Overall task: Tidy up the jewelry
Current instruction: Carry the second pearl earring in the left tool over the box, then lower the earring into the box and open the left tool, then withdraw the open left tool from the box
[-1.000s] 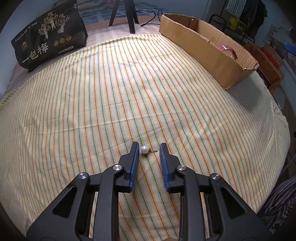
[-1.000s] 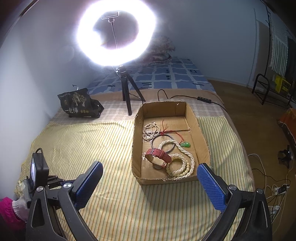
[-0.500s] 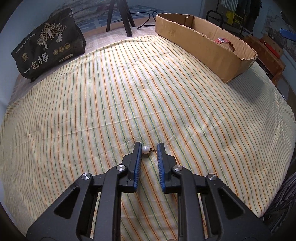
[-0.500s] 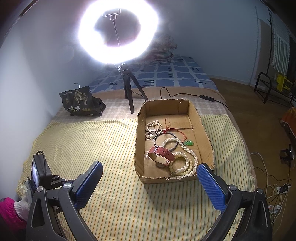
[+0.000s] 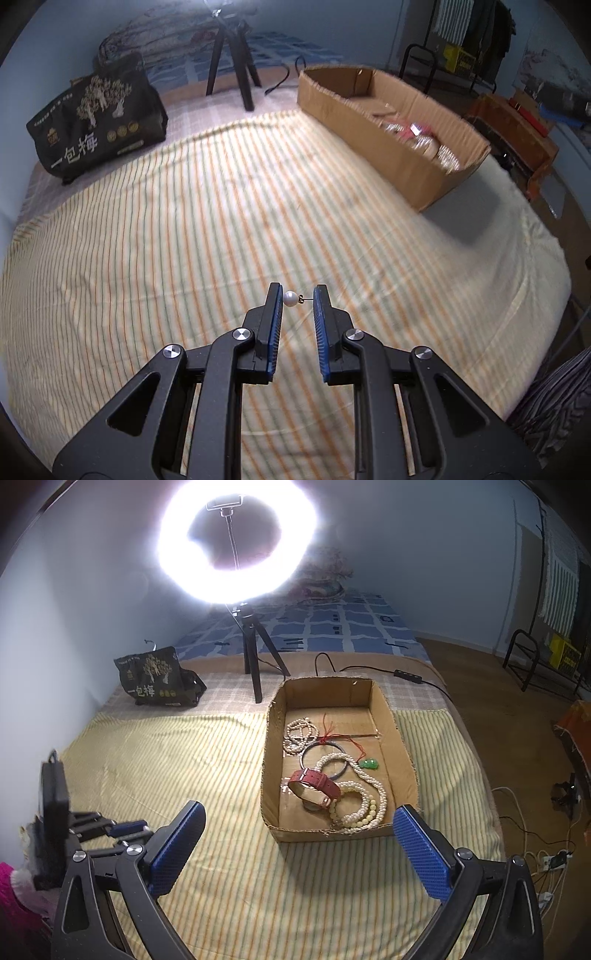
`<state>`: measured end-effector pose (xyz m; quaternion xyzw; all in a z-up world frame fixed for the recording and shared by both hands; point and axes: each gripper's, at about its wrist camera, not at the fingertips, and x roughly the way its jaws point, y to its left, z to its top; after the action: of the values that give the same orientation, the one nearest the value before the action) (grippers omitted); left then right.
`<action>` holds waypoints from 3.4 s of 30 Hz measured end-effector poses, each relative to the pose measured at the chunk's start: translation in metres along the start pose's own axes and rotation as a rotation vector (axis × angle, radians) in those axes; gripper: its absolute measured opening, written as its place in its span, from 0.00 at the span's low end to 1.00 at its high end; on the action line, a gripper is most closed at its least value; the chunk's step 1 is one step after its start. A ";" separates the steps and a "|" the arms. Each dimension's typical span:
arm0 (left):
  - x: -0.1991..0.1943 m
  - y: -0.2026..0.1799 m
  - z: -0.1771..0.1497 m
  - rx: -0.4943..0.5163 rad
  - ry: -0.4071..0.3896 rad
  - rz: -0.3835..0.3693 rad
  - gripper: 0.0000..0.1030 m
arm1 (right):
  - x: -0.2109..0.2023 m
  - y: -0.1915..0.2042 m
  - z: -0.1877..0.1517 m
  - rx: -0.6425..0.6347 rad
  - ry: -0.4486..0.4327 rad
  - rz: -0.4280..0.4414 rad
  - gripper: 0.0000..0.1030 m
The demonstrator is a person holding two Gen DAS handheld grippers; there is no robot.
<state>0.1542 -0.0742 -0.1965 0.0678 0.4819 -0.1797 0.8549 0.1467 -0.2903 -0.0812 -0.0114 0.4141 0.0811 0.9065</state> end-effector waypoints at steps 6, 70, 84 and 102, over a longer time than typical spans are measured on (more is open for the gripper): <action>-0.008 -0.015 0.028 0.017 -0.045 -0.030 0.15 | -0.003 -0.007 -0.002 0.012 0.006 -0.029 1.00; -0.014 -0.084 0.191 0.061 -0.256 -0.039 0.41 | 0.000 -0.027 0.000 0.061 0.033 -0.039 1.00; -0.087 -0.060 0.141 0.047 -0.326 0.018 0.41 | -0.023 -0.011 0.001 0.061 -0.022 -0.079 1.00; -0.141 -0.045 0.071 -0.021 -0.431 0.053 0.66 | -0.065 0.005 -0.009 0.104 -0.201 -0.142 1.00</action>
<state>0.1278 -0.1020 -0.0371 0.0316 0.2880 -0.1623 0.9433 0.0976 -0.2953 -0.0377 0.0148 0.3229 -0.0040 0.9463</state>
